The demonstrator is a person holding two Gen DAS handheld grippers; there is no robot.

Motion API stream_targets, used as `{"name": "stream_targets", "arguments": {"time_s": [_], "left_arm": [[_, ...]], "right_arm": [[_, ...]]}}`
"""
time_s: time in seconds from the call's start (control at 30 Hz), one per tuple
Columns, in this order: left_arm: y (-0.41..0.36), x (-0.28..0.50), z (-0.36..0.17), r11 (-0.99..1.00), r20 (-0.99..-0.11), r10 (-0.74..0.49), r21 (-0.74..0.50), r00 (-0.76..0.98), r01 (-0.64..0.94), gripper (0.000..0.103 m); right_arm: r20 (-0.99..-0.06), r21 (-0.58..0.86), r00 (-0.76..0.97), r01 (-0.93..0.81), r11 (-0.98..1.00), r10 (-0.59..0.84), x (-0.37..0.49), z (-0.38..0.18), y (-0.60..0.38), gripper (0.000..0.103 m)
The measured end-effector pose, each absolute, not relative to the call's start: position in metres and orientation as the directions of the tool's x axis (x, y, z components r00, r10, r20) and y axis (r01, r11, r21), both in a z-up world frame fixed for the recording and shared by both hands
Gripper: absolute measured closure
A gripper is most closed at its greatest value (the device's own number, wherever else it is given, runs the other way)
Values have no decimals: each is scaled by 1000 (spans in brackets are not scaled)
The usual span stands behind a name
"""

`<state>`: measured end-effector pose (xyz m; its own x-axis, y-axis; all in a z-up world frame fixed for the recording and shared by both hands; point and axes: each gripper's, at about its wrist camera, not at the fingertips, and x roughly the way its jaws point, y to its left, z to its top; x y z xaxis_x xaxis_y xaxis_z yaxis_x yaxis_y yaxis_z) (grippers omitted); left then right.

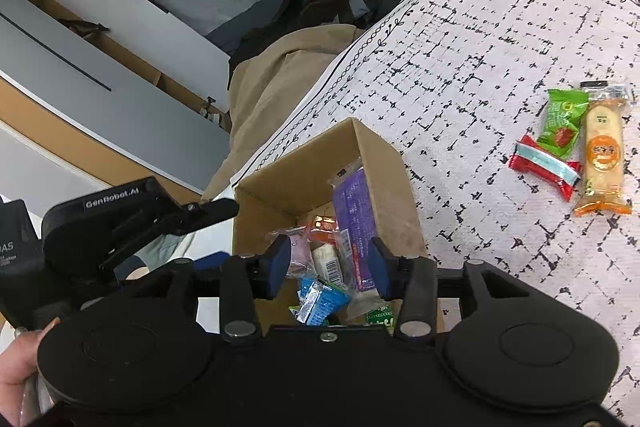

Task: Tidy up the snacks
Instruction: 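Raise both open tools out of the box, then move both open tools toward the red, green and yellow snacks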

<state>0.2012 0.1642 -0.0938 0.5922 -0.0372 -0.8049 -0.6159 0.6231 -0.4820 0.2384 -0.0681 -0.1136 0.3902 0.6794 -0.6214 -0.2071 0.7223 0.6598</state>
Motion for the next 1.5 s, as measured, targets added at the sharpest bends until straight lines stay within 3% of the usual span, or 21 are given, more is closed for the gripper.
{"name": "stream_targets", "arguments": {"time_s": [0.3,0.6,0.8,0.93,1.07,1.4,1.5], "left_arm": [[145,191,-86,649,-817,-25,-451,576,-612,42],[113,186,-75,699,-828,-23,-414,560,-583,22],[92,184,-69,734,-838,-28,-387,545,-558,18],[79,181,-66,756,-841,-17,-365,541,-544,14],[67,182,-65,770,-847,-12,-347,532,-536,14],[34,190,-63,808,-832,-14,-336,555,-484,0],[26,194,-65,818,-830,-17,-332,557,-470,0]], "right_arm": [[-608,660,435,-189,727,664,234,-104,-98,53],[-595,649,503,-159,744,626,228,-91,-139,42],[-586,640,547,-138,755,597,225,-89,-165,26],[-585,640,561,-124,758,586,224,-89,-180,24],[-580,637,579,-116,762,573,222,-89,-195,15],[-569,646,606,-90,758,556,227,-97,-233,14],[-564,638,616,-97,764,550,229,-99,-242,14]]}}
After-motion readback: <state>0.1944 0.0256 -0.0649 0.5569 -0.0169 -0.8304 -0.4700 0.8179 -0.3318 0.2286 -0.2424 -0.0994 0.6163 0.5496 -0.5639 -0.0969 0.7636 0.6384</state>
